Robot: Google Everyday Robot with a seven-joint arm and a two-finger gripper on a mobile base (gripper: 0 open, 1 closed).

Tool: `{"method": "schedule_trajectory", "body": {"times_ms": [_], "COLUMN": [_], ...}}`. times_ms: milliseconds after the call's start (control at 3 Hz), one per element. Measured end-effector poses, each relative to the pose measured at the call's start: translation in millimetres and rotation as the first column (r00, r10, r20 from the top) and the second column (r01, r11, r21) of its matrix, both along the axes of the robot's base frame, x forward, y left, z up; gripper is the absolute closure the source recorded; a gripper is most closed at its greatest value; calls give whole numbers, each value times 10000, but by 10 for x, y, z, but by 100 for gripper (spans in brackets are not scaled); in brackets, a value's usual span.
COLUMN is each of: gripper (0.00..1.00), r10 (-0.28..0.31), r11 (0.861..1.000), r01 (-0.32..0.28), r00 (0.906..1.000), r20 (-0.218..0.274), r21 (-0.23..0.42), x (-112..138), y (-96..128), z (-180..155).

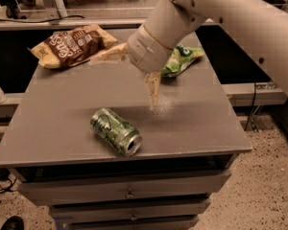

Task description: Place green can upright

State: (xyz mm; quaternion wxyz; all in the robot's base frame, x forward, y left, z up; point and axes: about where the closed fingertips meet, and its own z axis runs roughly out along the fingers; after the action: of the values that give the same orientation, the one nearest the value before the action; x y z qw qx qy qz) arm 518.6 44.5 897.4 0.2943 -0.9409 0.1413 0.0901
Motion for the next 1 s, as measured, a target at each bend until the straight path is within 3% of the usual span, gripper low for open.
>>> {"method": "schedule_trajectory", "body": {"times_ms": [333,667,1000], "gripper": [0,0,0], "r10": [369,349,1283], "r11": [9992,9993,9906], "r01": [-371,-350,-1265], "r00": [9992,9993,9912], "r20": [162,147,322], "r21": [113,110,-517], "x": [-17,-16,-47], "y": [49,51,164], "z": [-2,-3,-3]}}
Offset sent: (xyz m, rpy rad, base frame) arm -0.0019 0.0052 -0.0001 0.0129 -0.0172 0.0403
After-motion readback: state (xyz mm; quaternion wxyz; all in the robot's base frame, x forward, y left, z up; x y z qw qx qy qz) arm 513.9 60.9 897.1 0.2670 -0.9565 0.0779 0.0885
